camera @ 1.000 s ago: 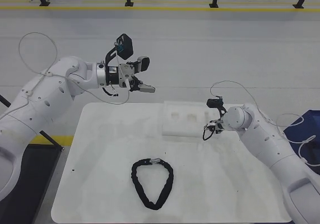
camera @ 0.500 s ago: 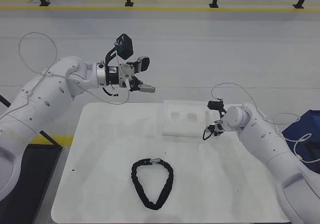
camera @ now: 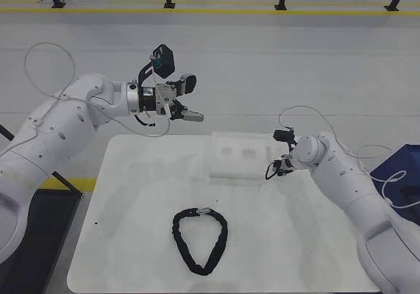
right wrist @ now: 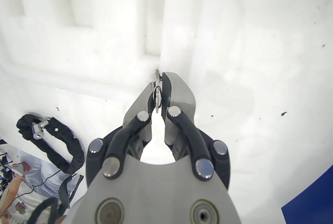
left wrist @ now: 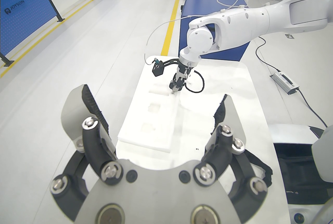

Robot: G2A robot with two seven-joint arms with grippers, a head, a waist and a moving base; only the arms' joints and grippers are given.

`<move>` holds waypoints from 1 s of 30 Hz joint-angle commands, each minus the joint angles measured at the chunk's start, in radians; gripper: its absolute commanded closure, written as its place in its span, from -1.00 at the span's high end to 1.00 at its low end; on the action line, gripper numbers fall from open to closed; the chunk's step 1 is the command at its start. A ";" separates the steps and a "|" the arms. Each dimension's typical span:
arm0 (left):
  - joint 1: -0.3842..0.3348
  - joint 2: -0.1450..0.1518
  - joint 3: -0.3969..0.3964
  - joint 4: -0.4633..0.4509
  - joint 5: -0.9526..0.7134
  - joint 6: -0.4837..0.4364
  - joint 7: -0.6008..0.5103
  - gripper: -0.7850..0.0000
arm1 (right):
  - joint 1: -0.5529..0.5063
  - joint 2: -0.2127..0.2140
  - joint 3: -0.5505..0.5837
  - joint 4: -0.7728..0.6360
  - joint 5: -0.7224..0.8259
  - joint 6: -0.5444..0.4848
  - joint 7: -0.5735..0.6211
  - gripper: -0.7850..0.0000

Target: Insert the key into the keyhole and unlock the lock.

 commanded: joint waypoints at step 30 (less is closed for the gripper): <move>0.000 0.000 0.000 0.000 -0.001 0.000 -0.001 1.00 | -0.366 0.229 0.554 -0.649 0.377 -0.312 0.286 -1.00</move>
